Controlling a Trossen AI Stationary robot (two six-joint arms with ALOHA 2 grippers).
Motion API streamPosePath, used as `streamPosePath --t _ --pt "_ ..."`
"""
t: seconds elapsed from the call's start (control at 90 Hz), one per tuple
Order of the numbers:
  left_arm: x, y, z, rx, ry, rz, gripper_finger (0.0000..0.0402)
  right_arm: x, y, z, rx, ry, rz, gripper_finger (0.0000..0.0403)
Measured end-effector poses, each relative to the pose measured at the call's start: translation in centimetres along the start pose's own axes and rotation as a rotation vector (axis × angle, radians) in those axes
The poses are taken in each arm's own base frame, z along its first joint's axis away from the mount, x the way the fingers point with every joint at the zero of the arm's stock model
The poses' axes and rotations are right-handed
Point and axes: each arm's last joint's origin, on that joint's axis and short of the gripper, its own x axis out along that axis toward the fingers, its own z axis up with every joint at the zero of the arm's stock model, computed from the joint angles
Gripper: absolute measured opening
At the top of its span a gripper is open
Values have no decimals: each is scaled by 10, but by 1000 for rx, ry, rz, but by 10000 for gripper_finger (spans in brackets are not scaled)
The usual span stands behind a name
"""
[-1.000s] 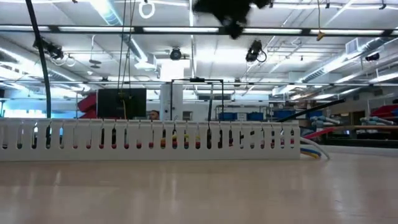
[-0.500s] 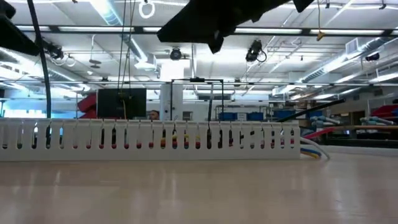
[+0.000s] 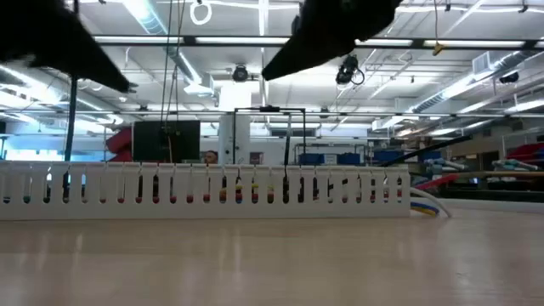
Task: Ziptie cables
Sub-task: Put the zip tied cable wires into the white cable duct
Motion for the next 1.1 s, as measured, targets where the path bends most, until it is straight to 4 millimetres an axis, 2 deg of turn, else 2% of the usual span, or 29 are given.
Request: streamPosePath --t 0.111,0.244,0.367,0.456,0.589,0.722,0.933,1.1 --pt "17 -6 11 51 59 -55 213 -3 1 -7 -34 79 -36 107" --pt "23 -20 31 156 -43 -138 228 -8 -2 -13 -30 157 -74 161" --pt "30 -23 42 194 -95 -150 226 -12 -2 -11 -23 150 -52 188" --pt "37 -22 45 170 -95 -157 220 -15 2 -11 17 147 -3 194" --pt "47 -23 36 85 -136 -211 213 -18 3 -14 138 184 35 191" --pt "57 -22 24 8 -195 -324 212 -14 6 -29 221 224 17 188" --pt "84 -7 8 -93 -124 -401 212 3 5 -58 412 51 -4 189" --pt "106 5 14 -146 -64 -486 212 10 -8 -72 533 -18 -16 189"
